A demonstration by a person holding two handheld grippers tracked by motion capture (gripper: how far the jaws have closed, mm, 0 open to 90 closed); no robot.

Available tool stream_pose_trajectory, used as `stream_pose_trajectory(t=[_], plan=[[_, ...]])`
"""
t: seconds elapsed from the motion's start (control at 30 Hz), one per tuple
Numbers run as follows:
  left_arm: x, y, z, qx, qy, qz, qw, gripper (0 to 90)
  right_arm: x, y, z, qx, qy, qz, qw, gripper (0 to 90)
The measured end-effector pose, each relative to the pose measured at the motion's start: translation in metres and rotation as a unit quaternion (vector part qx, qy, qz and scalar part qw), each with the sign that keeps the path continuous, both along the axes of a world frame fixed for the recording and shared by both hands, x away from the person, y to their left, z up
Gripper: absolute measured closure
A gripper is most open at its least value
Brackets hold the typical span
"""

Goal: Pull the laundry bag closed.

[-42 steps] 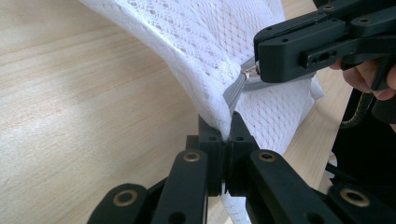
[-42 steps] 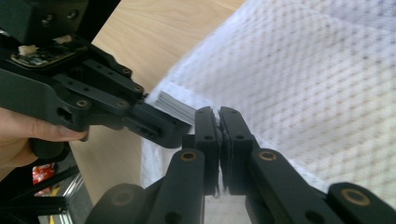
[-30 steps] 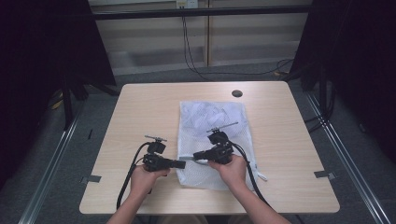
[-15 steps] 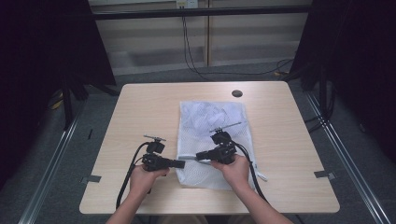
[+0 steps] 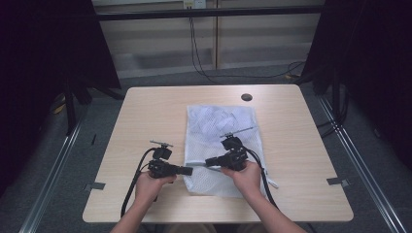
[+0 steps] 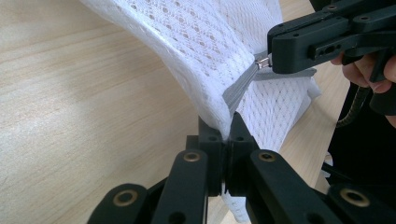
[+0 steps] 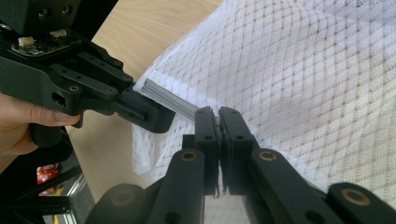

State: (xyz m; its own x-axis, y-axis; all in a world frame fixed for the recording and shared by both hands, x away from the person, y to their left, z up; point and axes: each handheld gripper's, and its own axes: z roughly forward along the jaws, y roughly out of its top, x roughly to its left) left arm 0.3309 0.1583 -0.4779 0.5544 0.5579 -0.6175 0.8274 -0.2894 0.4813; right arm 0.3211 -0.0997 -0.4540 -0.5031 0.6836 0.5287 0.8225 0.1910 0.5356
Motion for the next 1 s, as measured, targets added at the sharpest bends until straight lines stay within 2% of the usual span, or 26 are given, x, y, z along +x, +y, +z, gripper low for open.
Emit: stream_pose_trajectory(t=[0.23,0.47,0.5,0.63,0.67,0.87,0.93,1.0], plan=[[0.001,0.000,0.000,0.001,-0.001,-0.005,1.0000,88.4,0.000,0.000,0.000,0.001,0.000,0.002,1.0000,87.0],[0.000,0.000,0.000,0.004,0.000,0.001,1.0000,88.4,0.000,-0.001,0.000,0.002,0.001,0.003,1.0000,87.0],[0.000,0.001,0.000,-0.002,0.003,0.000,1.0000,88.4,0.000,-0.001,0.001,-0.003,0.001,0.001,1.0000,87.0],[0.001,0.003,0.000,-0.001,0.002,-0.005,1.0000,88.4,0.000,-0.005,0.000,0.001,0.002,-0.004,1.0000,87.0],[0.001,0.002,0.000,-0.004,0.003,0.003,1.0000,88.4,0.000,-0.006,0.000,0.003,0.002,-0.002,1.0000,87.0],[0.002,0.004,0.000,0.002,0.002,-0.007,1.0000,88.4,0.000,-0.009,0.000,0.000,0.002,-0.004,1.0000,87.0],[0.001,0.003,0.000,-0.002,0.006,0.002,1.0000,88.4,0.000,-0.011,-0.001,0.002,0.004,-0.007,1.0000,87.0],[0.002,0.003,0.000,0.000,0.004,-0.006,1.0000,88.4,0.000,-0.013,-0.001,0.003,0.004,-0.008,1.0000,87.0]])
